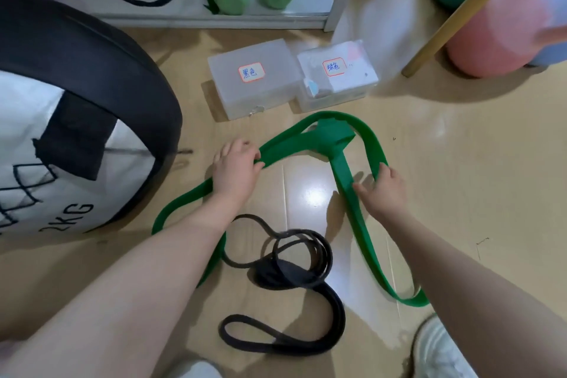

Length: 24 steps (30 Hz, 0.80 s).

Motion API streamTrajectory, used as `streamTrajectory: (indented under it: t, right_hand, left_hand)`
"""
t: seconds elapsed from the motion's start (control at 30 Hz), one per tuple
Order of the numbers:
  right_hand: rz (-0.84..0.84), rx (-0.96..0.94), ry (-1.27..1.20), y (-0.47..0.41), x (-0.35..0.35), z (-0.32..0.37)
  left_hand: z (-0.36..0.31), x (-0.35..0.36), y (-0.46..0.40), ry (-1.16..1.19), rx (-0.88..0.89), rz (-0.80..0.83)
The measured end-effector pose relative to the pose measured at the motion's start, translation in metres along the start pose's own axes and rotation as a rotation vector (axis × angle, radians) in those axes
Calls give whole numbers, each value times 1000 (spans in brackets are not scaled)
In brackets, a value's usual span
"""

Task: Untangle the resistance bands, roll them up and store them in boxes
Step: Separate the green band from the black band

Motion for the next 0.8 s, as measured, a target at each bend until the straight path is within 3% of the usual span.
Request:
streamTrajectory:
  t: [0.17,0.3,0.63,0.8]
  right_hand:
    - [37,94,80,-14,18,-38]
    - [32,160,-53,-11,30,-36]
    - [-80,-195,118,34,36,19]
    - [-47,-41,-154,21,18,2]
  left_hand:
    - [10,26,-4,-127,-65,57]
    - [7,26,-8,-102,-64,9]
    - [-7,20,17,-21,-69,55]
    - [-48,-6,2,-2,-71,11]
Point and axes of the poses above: each hand's wrist, its own y-axis away from the middle knuckle, its own x-axis out of the palm, z = x × y, the point moved 8 cm from there along -y, towards the middle knuckle, and after that the axes turned 14 degrees about -z, right-handed, at the moved point
